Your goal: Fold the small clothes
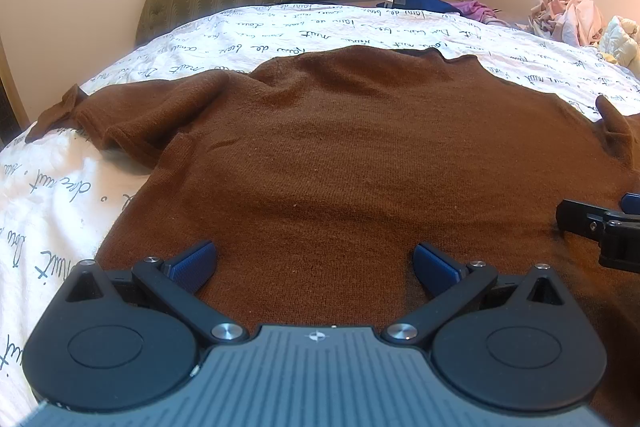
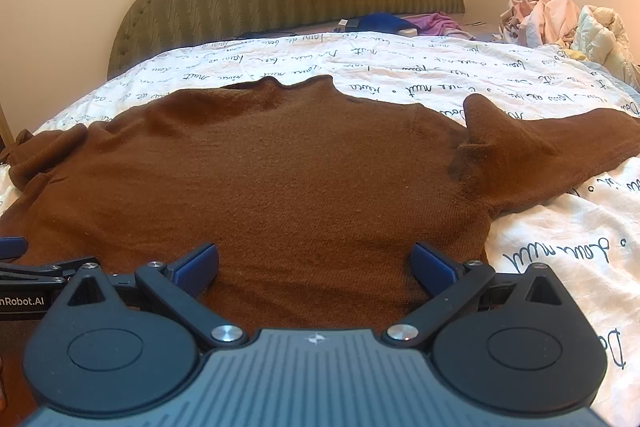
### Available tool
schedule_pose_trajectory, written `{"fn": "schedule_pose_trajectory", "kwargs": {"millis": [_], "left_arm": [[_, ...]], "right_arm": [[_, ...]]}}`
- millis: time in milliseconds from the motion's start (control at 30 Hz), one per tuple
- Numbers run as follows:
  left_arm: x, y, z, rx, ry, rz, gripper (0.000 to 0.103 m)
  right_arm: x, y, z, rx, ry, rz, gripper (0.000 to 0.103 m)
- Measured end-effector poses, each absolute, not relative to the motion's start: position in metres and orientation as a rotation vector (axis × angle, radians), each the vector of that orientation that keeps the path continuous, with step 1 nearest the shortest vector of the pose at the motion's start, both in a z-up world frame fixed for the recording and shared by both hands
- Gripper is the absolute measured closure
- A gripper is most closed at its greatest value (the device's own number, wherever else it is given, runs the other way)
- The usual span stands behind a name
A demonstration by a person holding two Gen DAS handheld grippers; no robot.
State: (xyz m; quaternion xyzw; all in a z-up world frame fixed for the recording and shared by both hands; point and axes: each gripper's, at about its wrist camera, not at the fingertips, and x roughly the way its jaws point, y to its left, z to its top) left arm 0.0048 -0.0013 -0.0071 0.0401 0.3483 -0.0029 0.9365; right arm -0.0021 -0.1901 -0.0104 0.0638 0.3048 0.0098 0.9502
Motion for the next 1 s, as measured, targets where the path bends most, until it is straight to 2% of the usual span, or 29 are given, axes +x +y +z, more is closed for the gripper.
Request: {"fn": "schedule_pose_trajectory", "kwargs": {"millis": [1000], "left_arm": [[0.005,-0.0006,-0.007,0.081,0.712,-0.007,0.0]], "right_arm": [[-0.0031,-0.1931,-0.0111,0.136,0.635,-0.019,0.0]]}}
